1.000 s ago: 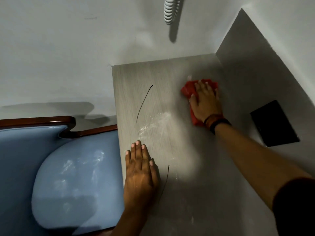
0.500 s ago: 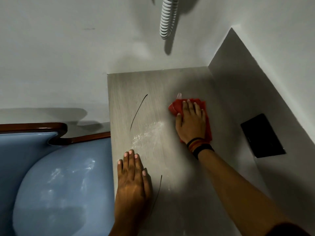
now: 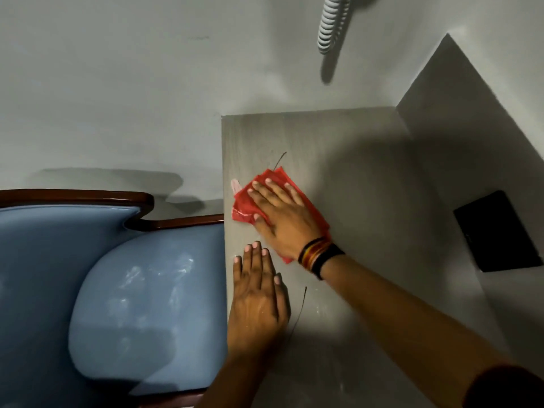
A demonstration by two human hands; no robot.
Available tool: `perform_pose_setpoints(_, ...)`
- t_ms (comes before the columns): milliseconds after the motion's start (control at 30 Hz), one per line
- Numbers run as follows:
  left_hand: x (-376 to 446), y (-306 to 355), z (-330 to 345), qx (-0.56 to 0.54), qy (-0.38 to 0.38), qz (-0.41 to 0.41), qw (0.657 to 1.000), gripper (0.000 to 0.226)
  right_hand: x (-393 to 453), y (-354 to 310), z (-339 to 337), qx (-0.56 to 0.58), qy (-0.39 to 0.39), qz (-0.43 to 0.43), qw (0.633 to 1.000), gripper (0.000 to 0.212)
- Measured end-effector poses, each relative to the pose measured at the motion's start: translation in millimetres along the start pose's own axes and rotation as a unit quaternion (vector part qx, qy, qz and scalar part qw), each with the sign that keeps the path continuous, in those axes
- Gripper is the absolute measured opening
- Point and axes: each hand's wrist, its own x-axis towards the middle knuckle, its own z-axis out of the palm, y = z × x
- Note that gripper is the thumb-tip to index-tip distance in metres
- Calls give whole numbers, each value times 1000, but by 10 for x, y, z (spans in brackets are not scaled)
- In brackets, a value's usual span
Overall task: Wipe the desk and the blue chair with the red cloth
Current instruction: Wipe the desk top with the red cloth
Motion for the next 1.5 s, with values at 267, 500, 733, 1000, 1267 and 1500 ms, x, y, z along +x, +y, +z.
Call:
perform_pose_setpoints(267,7,5,22,-6,12,1,1000,60,499,310,-90,23,48,145,988,60)
perform_pose_setpoints(500,4,19,12,-9,20,8,1000,59,456,473,-130,-13,51,118,992,62)
perform_pose_setpoints(733,8,20,-2,-4,-3,-4,1000,61,3,-53,5,-14,46,128,991,57)
perform_pose_setpoints(1000,-4,23,-4,-10,-2,-6,1000,61,424,89,-93,-11,34,209,977,62)
perform_pose_setpoints(1267,14,20,-5,-12,9,0,1000,60,692,287,-167,-46,14,226,973,63)
perform_pose_setpoints(1500,4,5,24,-8,5,0,1000,61,428,260,-102,-73,10,191,979,60)
